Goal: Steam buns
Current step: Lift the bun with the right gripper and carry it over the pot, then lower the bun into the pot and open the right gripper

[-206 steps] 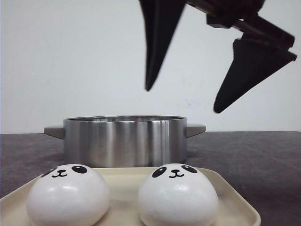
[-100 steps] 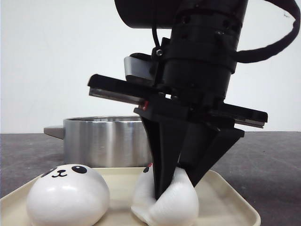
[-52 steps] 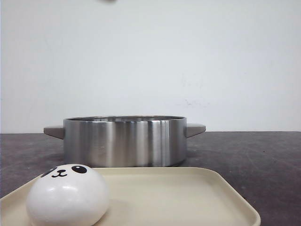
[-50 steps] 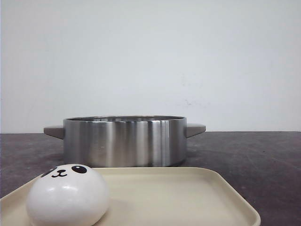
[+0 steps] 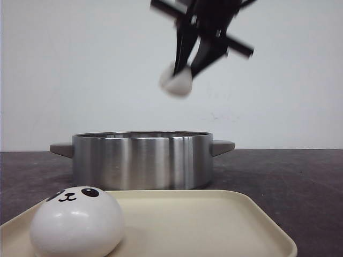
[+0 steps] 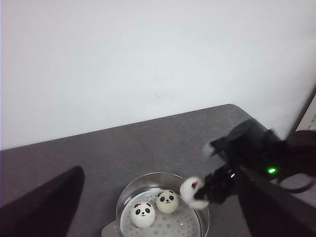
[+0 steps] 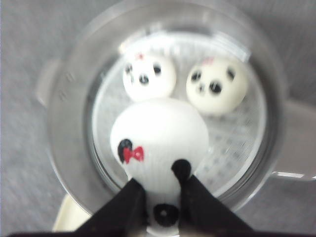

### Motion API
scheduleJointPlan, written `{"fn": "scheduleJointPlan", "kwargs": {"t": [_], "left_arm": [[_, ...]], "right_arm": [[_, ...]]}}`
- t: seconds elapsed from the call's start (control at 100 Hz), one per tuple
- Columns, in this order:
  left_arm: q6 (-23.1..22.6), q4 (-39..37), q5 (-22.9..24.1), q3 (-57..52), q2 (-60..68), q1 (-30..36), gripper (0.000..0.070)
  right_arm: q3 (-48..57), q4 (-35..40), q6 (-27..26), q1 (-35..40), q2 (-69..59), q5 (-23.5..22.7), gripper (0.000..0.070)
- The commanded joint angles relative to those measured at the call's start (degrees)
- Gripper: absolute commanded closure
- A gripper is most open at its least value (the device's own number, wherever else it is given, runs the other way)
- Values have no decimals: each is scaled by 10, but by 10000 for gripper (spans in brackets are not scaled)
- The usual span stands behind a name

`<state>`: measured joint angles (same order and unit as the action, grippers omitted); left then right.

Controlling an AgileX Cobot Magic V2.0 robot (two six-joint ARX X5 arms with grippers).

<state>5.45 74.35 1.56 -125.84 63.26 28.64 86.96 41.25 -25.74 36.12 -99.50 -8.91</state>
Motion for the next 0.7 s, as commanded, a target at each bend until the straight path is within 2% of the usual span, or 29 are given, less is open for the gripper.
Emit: {"fn": "scheduleJointPlan", "kwargs": {"t": [0.0, 0.12, 0.3, 0.59, 0.64, 0.69], "left_arm": [[0, -6, 0, -14, 5, 3, 108], [0, -6, 0, -14, 7, 3, 108], [2, -3, -1, -14, 9, 3, 108], [4, 11, -15, -14, 9, 3, 107], [4, 11, -15, -13, 9, 3, 108], [4, 11, -15, -13, 9, 3, 108]], "right_arm": [[8, 1, 2, 7, -32, -4, 694], [9, -2, 2, 10, -74, -36, 694], [9, 4, -24, 6, -116, -28, 694], [9, 6, -29, -2, -125, -12, 691], [9, 8, -31, -3, -125, -12, 652], [9, 9, -36, -3, -125, -12, 536]]}}
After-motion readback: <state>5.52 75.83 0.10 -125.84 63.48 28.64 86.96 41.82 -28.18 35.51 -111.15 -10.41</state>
